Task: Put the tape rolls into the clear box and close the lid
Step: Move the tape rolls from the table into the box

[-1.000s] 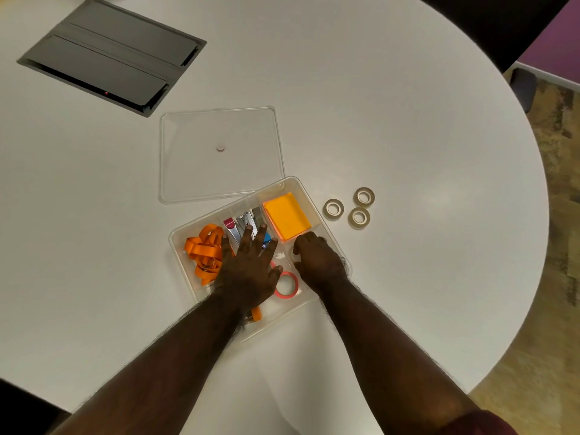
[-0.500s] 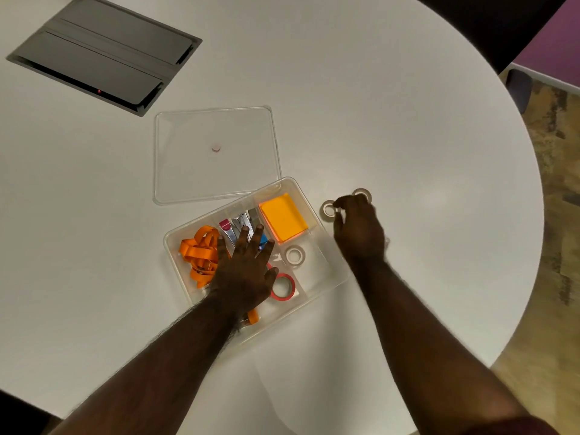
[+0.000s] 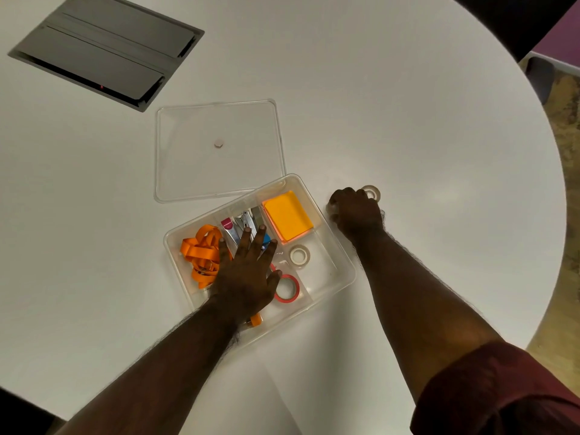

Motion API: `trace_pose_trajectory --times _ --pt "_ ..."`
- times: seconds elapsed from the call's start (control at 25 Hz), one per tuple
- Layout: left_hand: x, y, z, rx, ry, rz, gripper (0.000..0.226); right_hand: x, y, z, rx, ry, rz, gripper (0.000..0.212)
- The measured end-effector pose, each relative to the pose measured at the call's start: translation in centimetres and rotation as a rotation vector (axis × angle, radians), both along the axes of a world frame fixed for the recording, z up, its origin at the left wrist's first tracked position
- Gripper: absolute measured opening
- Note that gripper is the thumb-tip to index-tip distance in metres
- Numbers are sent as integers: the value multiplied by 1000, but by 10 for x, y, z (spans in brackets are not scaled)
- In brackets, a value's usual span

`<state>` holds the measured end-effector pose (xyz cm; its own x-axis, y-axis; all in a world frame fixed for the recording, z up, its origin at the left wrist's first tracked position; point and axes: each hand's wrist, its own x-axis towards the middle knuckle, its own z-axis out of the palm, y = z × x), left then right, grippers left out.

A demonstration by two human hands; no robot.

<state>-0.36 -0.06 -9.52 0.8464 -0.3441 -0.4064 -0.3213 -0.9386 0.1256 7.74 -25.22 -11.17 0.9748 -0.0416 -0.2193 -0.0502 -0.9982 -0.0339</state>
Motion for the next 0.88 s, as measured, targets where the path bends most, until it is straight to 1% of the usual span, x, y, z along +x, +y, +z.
trace_pose_trajectory --times 0.08,0.16,0.24,0.32,0.4,0.44,0.48,0.56,0.68,0.76,0.88 --pt "-1 0 0 -1 1 4 73 0 -1 0 13 -6 7 25" --pt "-2 0 1 -1 -8 1 74 -2 -3 4 88 -20 -26 31" --pt "-2 -1 1 3 -11 -5 73 -6 -6 12 233 -94 -114 40" --pt "-2 -1 1 9 -6 -5 73 -12 -8 27 419 -225 -170 48" --pt "-1 -1 0 3 4 -4 72 -24 -4 48 574 -315 -68 54" --pt "-2 -1 0 -8 7 -3 72 -34 0 58 621 -303 14 56" --pt "-2 -1 0 -22 7 0 72 -47 7 66 642 -244 85 57" --pt "-3 0 0 -42 -2 7 73 -75 24 72 603 -43 161 58" --pt "-3 0 0 -17 -12 2 73 -100 47 60 356 218 142 55" --pt "-4 -1 0 7 -10 3 73 -103 58 49 212 272 90 48" --pt "-4 -1 0 14 -1 1 73 -98 70 38 137 297 -11 38"
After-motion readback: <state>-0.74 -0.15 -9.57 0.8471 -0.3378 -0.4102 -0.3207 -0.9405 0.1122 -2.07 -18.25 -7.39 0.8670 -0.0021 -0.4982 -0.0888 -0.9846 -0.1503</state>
